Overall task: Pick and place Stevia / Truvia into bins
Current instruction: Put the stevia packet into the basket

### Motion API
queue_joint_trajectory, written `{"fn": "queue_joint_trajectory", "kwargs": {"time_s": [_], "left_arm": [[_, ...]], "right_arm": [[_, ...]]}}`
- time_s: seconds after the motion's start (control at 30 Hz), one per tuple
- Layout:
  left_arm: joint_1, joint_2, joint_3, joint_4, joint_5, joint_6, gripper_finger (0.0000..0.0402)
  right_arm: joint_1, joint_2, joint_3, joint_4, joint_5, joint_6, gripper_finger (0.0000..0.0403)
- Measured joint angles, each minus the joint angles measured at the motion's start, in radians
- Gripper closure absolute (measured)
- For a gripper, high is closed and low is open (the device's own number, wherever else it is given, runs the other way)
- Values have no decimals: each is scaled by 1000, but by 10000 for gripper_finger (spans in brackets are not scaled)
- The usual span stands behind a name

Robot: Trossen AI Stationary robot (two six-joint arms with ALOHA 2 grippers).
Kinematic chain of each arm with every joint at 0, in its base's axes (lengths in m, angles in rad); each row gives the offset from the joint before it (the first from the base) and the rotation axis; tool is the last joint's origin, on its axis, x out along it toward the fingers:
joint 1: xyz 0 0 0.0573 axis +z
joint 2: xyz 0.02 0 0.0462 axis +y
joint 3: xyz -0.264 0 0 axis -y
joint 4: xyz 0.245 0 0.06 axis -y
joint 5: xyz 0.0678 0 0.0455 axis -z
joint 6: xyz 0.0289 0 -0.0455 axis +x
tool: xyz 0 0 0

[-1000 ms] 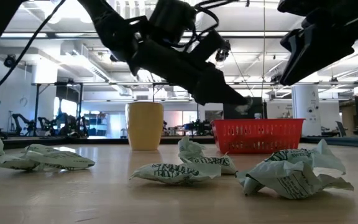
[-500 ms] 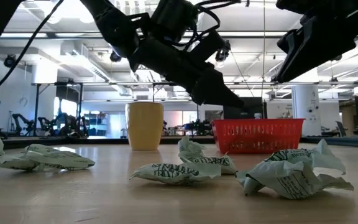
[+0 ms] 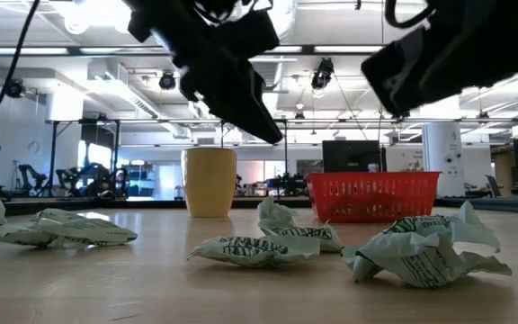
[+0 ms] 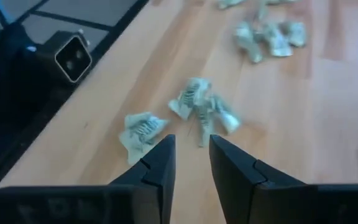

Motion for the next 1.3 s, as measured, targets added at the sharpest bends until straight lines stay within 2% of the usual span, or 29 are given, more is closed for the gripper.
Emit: {"fn": "queue_joint_trajectory", "kwargs": {"time_s": [0.13, 0.2, 0.4, 0.6, 0.67, 0.87, 1.3], "left_arm": [[-46, -36, -38, -48, -1, -28, 244], [-67, -48, -62, -22, 0, -42, 244], [-111, -90, -152, -40, -1, -130, 244], [-142, -124, -218, 28, -5, -225, 244], [-152, -146, -244, -3, -11, -248, 244], [-173, -184, -271, 76, -23, -257, 244], [-180, -232, -301, 85, -37, -256, 244]], "right_arm": [[0, 65, 33, 5, -15, 53, 319], [0, 95, 48, -3, -31, 76, 318], [2, 202, 121, 50, -112, 83, 310], [1, 279, 191, 34, -219, 79, 307], [0, 305, 216, 46, -236, 78, 308], [-7, 324, 234, -41, -242, 79, 306], [-14, 353, 235, -40, -216, 82, 277]]}}
